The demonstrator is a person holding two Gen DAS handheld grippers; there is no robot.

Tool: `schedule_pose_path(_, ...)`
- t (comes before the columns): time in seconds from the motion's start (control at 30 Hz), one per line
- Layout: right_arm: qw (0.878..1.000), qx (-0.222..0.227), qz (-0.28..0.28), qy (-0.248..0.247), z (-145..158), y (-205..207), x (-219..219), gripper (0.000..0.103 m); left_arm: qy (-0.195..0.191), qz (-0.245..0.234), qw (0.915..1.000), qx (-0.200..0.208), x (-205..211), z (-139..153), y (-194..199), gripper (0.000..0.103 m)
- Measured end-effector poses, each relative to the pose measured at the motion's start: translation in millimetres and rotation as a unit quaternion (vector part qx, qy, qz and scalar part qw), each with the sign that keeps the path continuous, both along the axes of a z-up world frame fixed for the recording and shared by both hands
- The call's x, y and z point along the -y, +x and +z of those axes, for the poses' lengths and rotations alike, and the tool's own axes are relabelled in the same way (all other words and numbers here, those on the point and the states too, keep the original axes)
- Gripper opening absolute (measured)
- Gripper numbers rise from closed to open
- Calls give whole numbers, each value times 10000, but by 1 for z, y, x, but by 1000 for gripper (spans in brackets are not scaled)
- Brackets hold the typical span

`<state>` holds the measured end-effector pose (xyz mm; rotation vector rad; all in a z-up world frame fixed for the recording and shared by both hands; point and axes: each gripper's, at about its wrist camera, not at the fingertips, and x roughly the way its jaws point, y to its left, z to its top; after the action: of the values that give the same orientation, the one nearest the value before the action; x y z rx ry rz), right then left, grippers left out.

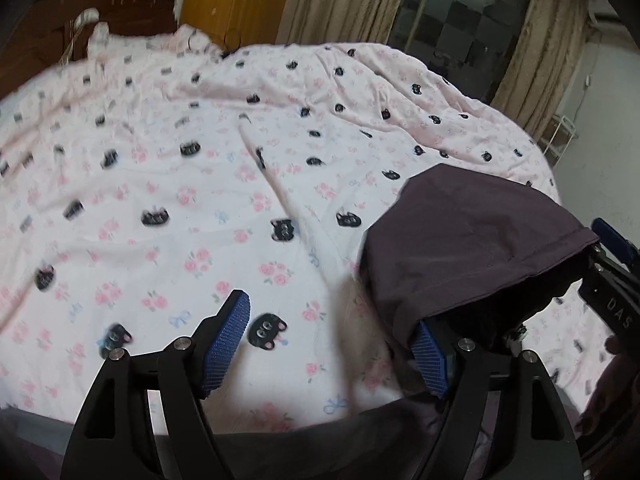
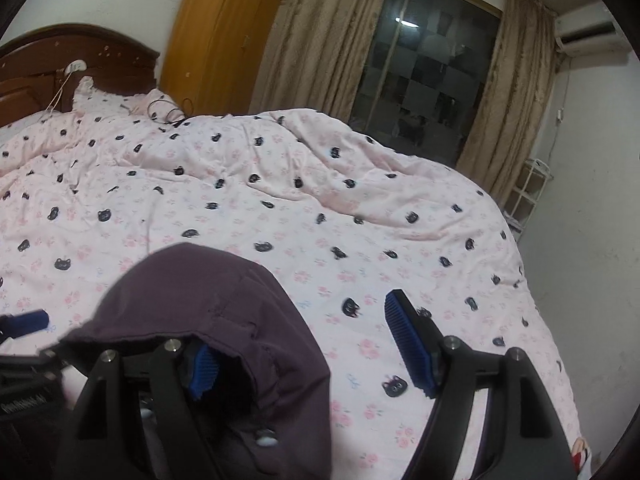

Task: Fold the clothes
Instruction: 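Lift the dark purple hood with both grippers and raise the jacket off the duvet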

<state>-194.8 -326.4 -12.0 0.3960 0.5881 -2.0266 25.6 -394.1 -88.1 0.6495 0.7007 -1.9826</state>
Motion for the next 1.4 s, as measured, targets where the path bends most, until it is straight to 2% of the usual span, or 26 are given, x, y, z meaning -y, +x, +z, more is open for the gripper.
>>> schedule_pose_path(0.17, 9987, 380, -301, 131, -20, -33, -10, 78, -265, 42, 9996, 84, -3, 2, -2, 73)
schedule_pose_path(0.33, 9970, 559, -537, -5, -26, -58, -22, 78, -540, -41, 9978, -372, 1, 14, 2, 73)
schedule_pose_path(0.4, 9964, 485, -672, -181, -20, -64, -29, 79, -872, -135, 9947, -536, -1, 21, -1, 73)
schedule_pose_path(0.47, 9947, 406, -846, -411, -8, -72, -40, 79, -1256, -329, 9906, -425, -3, 27, -13, 73)
schedule_pose_path(0.57, 9919, 435, -1049, -568, 0, -87, -51, 81, -1971, -646, 9781, 158, -9, 33, -38, 73)
schedule_pose_path(0.67, 9910, 412, -1170, -507, -2, -100, -53, 82, -2696, -858, 9559, 783, -15, 35, -59, 73)
schedule_pose_path(0.7, 9910, 396, -1190, -478, -4, -103, -54, 82, -2868, -916, 9486, 975, -16, 34, -65, 73)
schedule_pose_path(0.8, 9909, 371, -1225, -420, -10, -110, -54, 84, -3126, -974, 9354, 1337, -17, 29, -72, 74)
schedule_pose_path(0.83, 9911, 367, -1216, -395, -13, -111, -54, 84, -3105, -1005, 9342, 1437, -16, 25, -73, 74)
schedule_pose_path(0.87, 9914, 329, -1225, -328, -18, -111, -52, 84, -2949, -1070, 9370, 1537, -13, 20, -75, 74)
schedule_pose_path(0.93, 9913, 392, -1255, -61, -30, -114, -44, 85, -2498, -1166, 9484, 1565, -3, 12, -74, 73)
schedule_pose_path(1.03, 9890, 1054, -1026, 182, -48, -122, -42, 85, -2109, -1232, 9600, 1367, 0, 9, -69, 73)
schedule_pose_path(1.1, 9859, 1444, -823, 203, -55, -125, -44, 86, -1976, -1326, 9663, 986, -2, 19, -63, 73)
schedule_pose_path(1.2, 9863, 1573, -491, 31, -53, -117, -46, 86, -1831, -1534, 9688, 666, -5, 27, -67, 73)
schedule_pose_path(1.4, 9864, 1548, -78, 545, -59, -104, -8, 87, -1341, -1751, 9716, 857, -1, 1, -89, 73)
